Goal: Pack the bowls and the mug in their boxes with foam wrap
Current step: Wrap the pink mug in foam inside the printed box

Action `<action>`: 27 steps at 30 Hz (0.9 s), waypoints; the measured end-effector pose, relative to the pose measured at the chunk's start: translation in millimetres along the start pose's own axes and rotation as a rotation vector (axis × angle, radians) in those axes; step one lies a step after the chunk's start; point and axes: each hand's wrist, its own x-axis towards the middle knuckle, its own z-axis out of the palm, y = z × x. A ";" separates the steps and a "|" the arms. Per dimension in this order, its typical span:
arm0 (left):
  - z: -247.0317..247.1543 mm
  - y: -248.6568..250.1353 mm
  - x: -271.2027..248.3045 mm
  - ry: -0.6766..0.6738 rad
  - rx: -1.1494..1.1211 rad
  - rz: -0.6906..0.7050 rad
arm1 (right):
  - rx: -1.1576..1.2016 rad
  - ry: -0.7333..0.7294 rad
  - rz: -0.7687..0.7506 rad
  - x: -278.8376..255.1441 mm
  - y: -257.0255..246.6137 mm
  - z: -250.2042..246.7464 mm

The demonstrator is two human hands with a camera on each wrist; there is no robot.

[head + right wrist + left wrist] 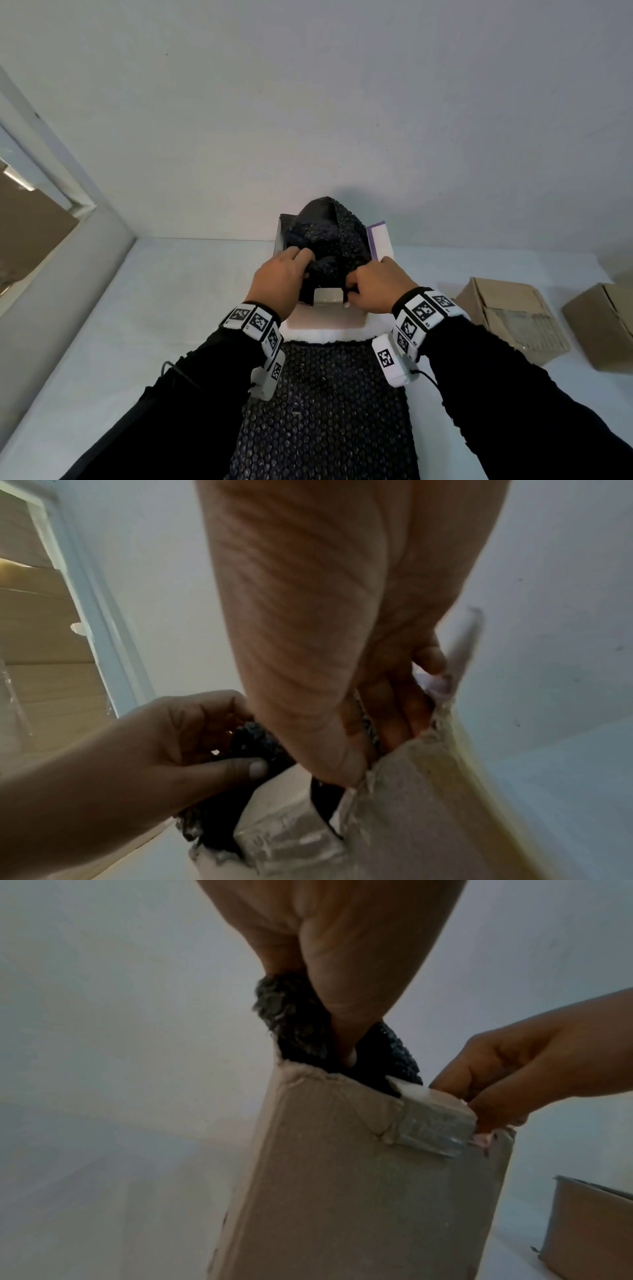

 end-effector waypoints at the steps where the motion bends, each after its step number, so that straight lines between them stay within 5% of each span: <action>1: -1.0 3.7 3.1 -0.047 -0.020 -0.002 | 0.030 -0.042 0.004 0.0 0.9 -1.5; 4: -4.1 14.5 11.6 -0.222 0.089 0.087 | 0.181 0.015 0.050 4.9 5.9 -7.7; 9: -9.0 31.8 24.4 -0.479 0.252 0.146 | 0.287 0.485 0.088 26.2 9.5 -12.4; 13: -11.3 33.6 32.2 -0.664 0.314 0.137 | 0.228 0.450 0.034 46.2 5.0 -9.3; 19: -7.7 18.8 14.8 -0.508 0.360 -0.047 | 0.144 0.358 0.065 47.6 10.7 -7.1; 24: -7.7 15.6 15.0 -0.348 0.339 -0.094 | -0.208 0.298 0.183 35.3 11.1 -8.7; 27: -11.4 17.8 21.9 -0.264 0.162 -0.064 | -0.223 0.251 0.216 37.3 7.9 -2.3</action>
